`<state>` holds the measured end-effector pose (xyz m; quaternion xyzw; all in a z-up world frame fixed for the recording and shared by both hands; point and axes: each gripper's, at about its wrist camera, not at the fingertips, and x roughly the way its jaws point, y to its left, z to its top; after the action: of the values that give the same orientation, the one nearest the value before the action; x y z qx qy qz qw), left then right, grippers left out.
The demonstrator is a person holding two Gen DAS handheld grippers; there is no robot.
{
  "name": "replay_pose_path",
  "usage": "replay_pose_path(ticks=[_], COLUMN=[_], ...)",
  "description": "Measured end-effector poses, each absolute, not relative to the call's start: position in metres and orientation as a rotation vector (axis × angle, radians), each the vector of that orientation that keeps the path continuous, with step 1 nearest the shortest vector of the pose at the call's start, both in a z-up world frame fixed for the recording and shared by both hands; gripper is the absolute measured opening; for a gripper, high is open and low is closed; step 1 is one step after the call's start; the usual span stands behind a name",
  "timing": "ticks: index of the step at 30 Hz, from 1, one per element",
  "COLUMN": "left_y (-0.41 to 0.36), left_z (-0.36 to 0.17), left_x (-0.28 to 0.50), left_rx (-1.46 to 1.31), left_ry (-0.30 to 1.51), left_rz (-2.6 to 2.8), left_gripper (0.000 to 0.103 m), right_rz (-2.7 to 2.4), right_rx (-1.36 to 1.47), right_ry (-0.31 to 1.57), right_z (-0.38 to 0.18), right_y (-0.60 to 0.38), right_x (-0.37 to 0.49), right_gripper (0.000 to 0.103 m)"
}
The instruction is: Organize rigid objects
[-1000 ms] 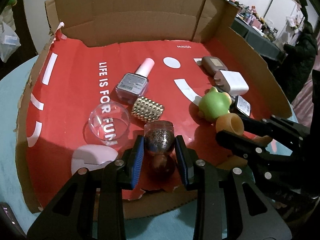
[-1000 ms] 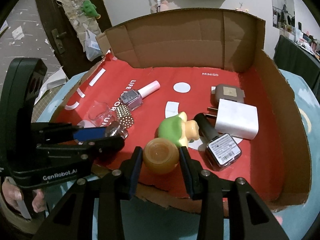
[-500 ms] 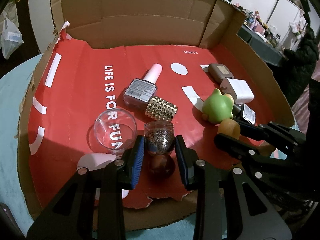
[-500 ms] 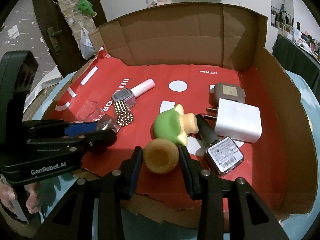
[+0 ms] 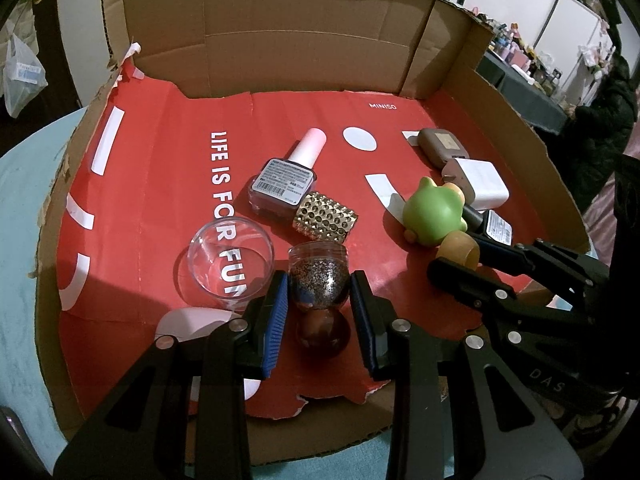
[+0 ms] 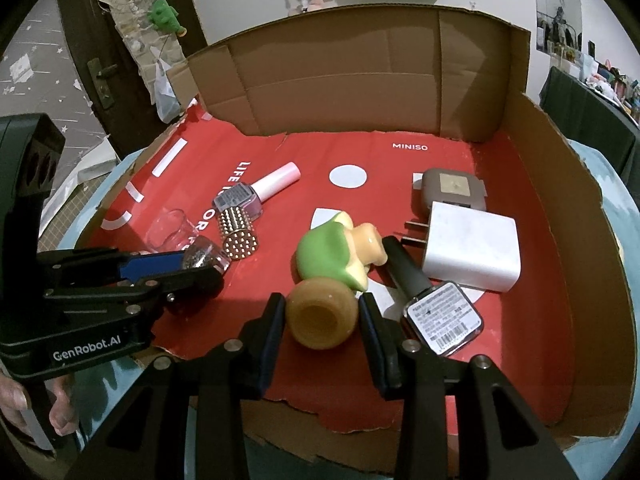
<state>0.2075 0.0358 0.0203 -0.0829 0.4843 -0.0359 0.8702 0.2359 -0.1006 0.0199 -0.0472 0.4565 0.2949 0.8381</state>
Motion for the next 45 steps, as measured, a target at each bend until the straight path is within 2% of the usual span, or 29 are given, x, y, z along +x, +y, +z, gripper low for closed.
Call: replay_pose_path(ticks=[25,27,29,30,36,38,39,42,45], left_y=[0.033,0.034,0.037,0.039,0.046,0.048,0.048,0.048,0.048], left_z=[0.021,0.022,0.024,0.027,0.039,0.042,0.044,0.051,0.058], left_x=[0.208,0.207,0.205,0.203,0.194,0.189,0.186,0.178,0.168], left_rx=[-0.159,-0.165,-0.18,-0.18,-0.186,-0.183,-0.182,-0.171,-0.156], left_ry=[1.01,1.007,0.993,0.981,0.941,0.934,0.928,0.909,0.886], left_rz=[-0.046,-0.04,-0.041,-0.027,0.0,0.011,0.015,0.033,0.059], left_gripper=[0.03,0.037,0.072,0.077,0.082,0.09,0.091,0.091,0.101], right_rz=[0.618,0.618,0.615,0.614,0.599,0.593,0.589,0.579,0.564], right_rx=[-0.104,-0.099,-0.098,-0.099,-0.088,-0.087,-0.086,-0.075,-0.067], right_ry=[0.962,0.96,0.951,0.948,0.921,0.907,0.899,0.869,0.836], right_z=[0.02,0.021,0.024,0.025,0.035,0.039,0.042,0.052,0.06], right_y=[-0.1,-0.101,-0.102,-0.102,-0.107,-0.109,-0.11,-0.115,-0.119], right_x=[0.234,0.233,0.231,0.23,0.222,0.218,0.216,0.209,0.203], right_gripper=[0.042,0.047,0.051,0.051,0.058,0.062,0.064,0.071,0.082])
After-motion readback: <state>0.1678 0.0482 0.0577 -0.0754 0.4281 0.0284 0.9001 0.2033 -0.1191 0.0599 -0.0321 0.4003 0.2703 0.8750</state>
